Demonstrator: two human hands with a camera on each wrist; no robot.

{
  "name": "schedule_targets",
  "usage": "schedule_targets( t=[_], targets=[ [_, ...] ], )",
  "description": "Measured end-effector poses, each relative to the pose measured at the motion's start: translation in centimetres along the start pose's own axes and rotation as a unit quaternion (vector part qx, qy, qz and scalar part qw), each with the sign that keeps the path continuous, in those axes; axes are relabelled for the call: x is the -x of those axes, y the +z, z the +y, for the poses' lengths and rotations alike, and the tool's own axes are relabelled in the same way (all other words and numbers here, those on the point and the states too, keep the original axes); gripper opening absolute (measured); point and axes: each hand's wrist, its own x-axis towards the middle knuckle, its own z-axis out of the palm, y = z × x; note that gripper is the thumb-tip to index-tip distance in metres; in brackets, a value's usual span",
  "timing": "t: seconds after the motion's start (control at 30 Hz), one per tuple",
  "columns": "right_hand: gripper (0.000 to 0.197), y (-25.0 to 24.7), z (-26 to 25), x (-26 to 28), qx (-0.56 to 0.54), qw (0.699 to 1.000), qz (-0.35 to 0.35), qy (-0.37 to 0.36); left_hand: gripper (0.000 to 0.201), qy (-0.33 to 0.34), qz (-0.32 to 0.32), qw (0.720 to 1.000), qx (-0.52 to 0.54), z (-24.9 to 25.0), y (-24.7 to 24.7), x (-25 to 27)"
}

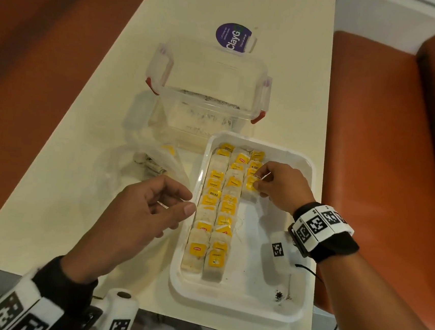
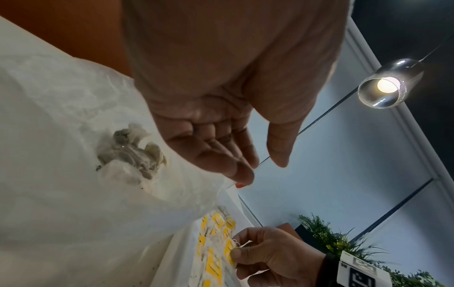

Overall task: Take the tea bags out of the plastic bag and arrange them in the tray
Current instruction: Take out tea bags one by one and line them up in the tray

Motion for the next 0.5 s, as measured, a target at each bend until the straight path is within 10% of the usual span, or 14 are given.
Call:
schedule_targets(
  t=[0.5],
  targets=[
    [0.035,1.8,-0.4,2.0,0.046,0.998,0.025,0.033,0.02,-0.029,0.046,0.999,-0.002,-1.0,-3.2,1.2]
  ],
)
